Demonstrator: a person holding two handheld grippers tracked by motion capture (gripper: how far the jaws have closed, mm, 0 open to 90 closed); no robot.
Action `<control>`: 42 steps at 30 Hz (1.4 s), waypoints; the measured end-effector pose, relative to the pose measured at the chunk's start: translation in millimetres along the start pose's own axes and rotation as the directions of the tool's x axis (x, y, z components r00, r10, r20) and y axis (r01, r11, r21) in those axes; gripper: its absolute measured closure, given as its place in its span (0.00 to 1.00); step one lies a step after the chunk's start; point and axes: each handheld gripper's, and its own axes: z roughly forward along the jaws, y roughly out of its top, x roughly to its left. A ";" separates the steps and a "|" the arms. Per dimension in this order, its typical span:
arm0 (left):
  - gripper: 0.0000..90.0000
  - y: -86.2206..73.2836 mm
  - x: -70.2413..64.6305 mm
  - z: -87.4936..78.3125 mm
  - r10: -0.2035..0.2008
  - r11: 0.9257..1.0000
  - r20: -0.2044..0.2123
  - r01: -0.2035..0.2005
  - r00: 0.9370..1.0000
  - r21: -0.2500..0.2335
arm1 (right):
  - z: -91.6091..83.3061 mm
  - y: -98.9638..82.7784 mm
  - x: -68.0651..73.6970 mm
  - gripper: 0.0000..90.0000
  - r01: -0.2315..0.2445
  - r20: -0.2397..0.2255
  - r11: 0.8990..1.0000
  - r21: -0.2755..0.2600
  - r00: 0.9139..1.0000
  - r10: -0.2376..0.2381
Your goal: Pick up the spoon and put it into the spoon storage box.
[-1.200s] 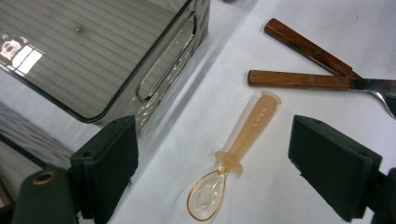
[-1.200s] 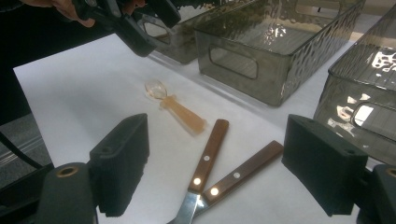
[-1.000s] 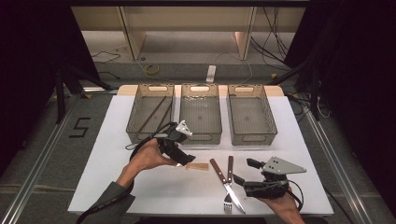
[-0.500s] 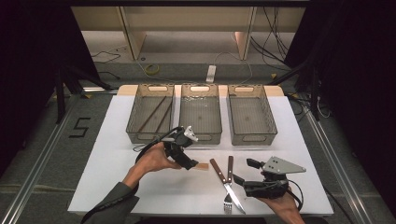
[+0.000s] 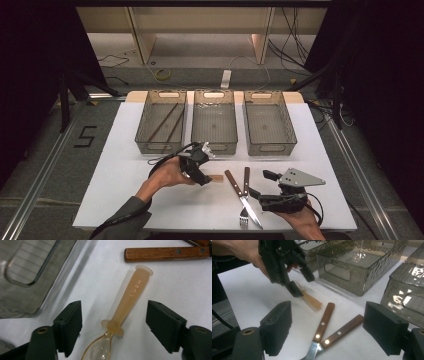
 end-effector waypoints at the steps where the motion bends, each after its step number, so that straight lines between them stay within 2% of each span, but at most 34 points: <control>1: 0.36 -0.1 -0.4 1.4 0.006 1.000 0.001 -0.006 1.000 0.007 | 0.0 0.0 0.0 0.26 0.000 0.000 1.000 0.000 1.000 0.000; 12: 0.49 -2.0 -1.9 13.4 0.013 0.999 0.014 -0.014 1.000 0.040 | 0.3 0.1 1.0 0.27 0.002 0.000 1.000 0.005 1.000 -0.002; 17: 0.54 -1.6 -1.1 12.8 0.018 0.999 0.018 -0.018 1.000 0.044 | 0.8 0.0 1.3 0.27 0.003 0.001 1.000 0.004 1.000 -0.003; 25: 0.64 1.6 -4.0 11.2 0.027 0.995 0.019 -0.029 0.999 0.093 | 0.5 0.0 1.4 0.27 0.003 0.002 1.000 0.005 1.000 -0.003; 29: 0.70 1.2 -5.6 11.2 0.025 0.996 0.024 -0.027 0.999 0.088 | 0.5 0.0 1.4 0.27 0.005 0.002 1.000 0.004 1.000 -0.005; 30: 0.72 0.9 -5.4 10.8 0.036 0.995 0.026 -0.038 0.999 0.089 | 0.5 0.0 1.4 0.27 0.005 0.002 1.000 0.004 1.000 -0.005; 40: 0.75 -0.7 -5.8 10.0 0.052 0.995 0.031 -0.055 0.998 0.081 | 0.2 0.1 1.4 0.27 0.005 0.002 1.000 0.004 1.000 -0.005; 42: 0.75 -0.7 -6.4 10.1 0.040 0.996 0.029 -0.042 0.999 0.079 | 0.2 0.2 1.4 0.27 0.006 0.002 1.000 0.003 1.000 -0.006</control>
